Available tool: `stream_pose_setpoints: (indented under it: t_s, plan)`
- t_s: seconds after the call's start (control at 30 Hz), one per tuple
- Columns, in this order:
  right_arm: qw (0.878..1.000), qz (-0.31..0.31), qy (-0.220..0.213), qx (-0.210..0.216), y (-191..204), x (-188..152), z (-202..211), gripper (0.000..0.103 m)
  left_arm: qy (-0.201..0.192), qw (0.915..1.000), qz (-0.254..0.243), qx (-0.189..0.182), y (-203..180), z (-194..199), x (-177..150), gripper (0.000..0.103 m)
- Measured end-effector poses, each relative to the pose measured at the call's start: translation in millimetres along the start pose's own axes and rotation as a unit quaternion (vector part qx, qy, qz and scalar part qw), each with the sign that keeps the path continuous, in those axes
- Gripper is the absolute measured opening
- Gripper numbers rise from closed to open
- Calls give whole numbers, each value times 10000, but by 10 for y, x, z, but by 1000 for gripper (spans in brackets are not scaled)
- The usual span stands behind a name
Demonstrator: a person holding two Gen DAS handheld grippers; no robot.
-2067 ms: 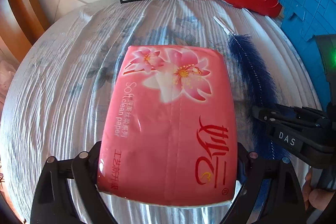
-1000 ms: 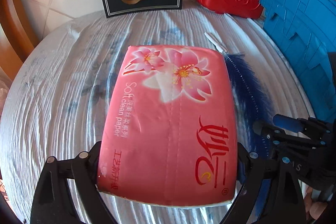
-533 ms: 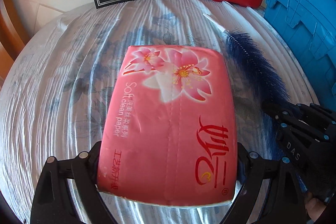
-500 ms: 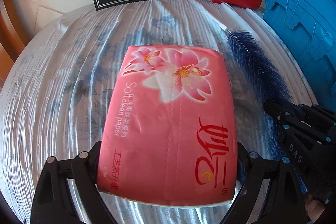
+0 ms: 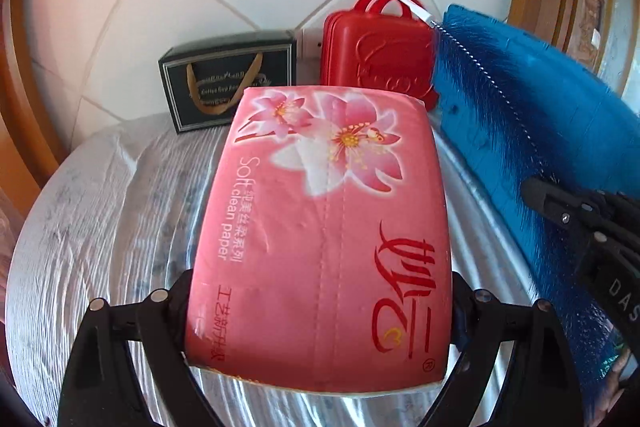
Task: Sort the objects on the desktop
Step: 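Lift and carry the tissue pack and feather duster over the blue crate, then open both tools to drop the tissue pack and duster into the crate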
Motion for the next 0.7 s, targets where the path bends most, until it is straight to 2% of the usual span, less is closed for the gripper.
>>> stream_pose_setpoints:
  t_s: [0.2, 0.37, 0.57, 0.7]
  plan:
    - [9966, -75, -815, -72, -630, 481, 915, 13, -812, 9962, -84, -293, -828, 658, 427, 91]
    - [9895, -34, -1442, -111, -1478, 677, 1581, 13, -1379, 9890, -90, -526, -1821, 1104, 578, 91]
    - [9865, 63, -1599, -338, -2605, 667, 1864, 14, -1436, 9854, -97, -907, -3021, 1247, 613, 91]
    - [9876, -41, -1506, -451, -3208, 619, 1787, 14, -1288, 9886, -242, -743, -3560, 1023, 610, 92]
Point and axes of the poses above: each gripper's, at about its wrist camera, not at the fingertips, and z roughly against the way its jaws point, y to its left, x to its top, the point moved 3 cm from there along -z, roughly the way its jaws point, and after that the axes turned 10 degrees about z, right-handed, at the moved point
